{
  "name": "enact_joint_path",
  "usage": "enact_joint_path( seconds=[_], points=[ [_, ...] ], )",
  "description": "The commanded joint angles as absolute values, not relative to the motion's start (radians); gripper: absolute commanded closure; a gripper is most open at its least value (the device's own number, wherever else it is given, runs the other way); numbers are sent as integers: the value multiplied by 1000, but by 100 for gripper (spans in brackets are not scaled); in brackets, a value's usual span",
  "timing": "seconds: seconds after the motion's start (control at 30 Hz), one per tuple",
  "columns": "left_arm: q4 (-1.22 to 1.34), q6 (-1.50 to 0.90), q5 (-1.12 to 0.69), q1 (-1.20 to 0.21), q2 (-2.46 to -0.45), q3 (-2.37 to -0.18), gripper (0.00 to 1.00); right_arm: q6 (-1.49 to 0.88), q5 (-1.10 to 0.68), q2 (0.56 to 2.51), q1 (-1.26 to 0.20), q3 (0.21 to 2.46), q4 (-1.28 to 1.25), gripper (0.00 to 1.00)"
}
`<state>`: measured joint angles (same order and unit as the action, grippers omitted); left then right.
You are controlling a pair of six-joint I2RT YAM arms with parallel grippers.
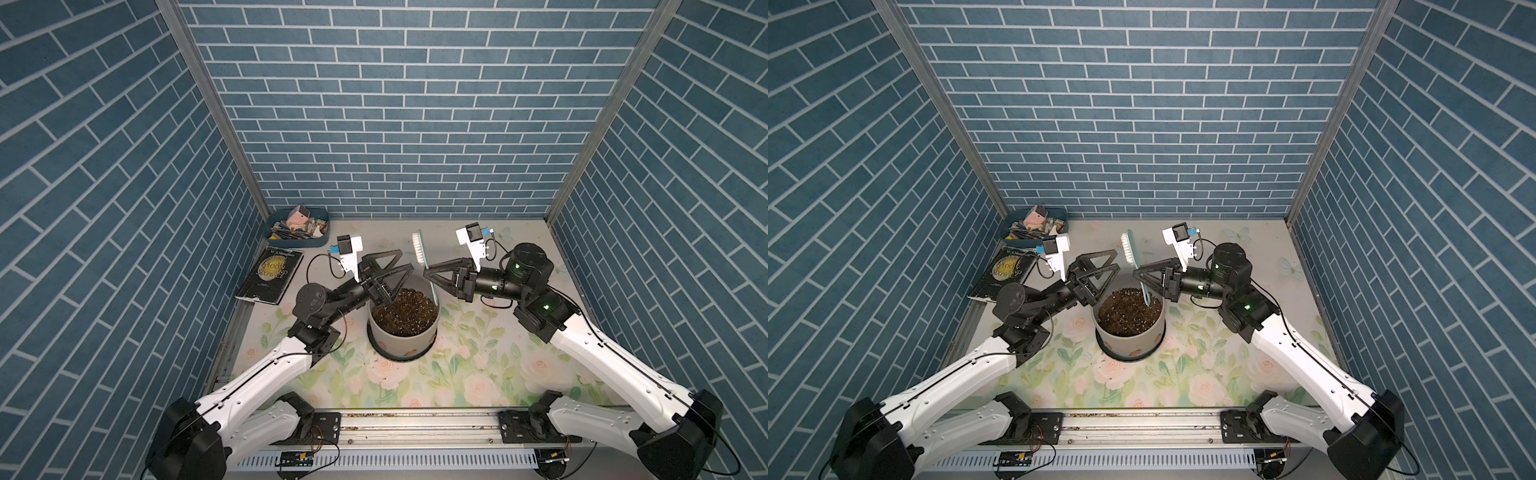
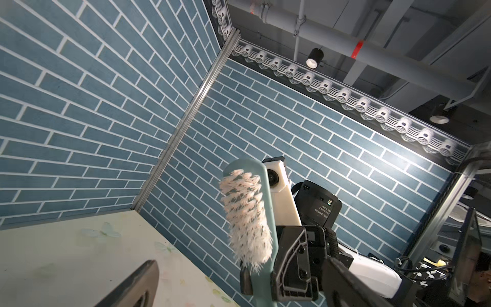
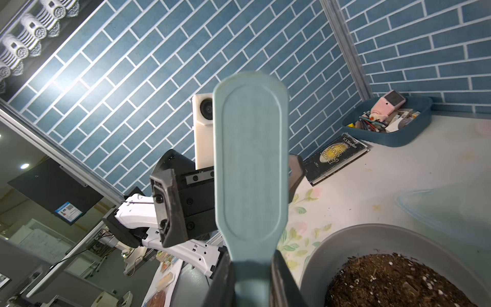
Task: Scrub the dried mud off the ceramic pot
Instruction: Pick up the brush from the center of the board.
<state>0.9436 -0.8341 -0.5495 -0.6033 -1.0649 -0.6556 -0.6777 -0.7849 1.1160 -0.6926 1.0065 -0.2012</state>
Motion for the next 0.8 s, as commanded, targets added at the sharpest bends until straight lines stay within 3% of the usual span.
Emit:
enact_joint_path(
  seconds=[0.0,0.27,0.37,0.57,0.73,0.77],
  points=[
    [1101,-897,-641,-598,-1107,-668,0,-715,-835,1137,-707,985,-263,100],
    [1140,-918,-665,-597,-1179,-704,1,-745,-856,1168,-736,972,-323,100],
    [1142,-928,-667,-598,-1197,-720,9,-748,-857,1176,-743,971,-332,100],
    [1126,-936,-643,-598,-1205,-721,46,-757,-852,1187,-748,965,-346,100],
    [1113,-939,-624,-597,-1201,-720,70,-775,-849,1194,-748,954,-374,100],
    [1104,-940,-617,-597,-1201,-724,80,-776,-846,1198,-748,955,-376,100]
  ],
)
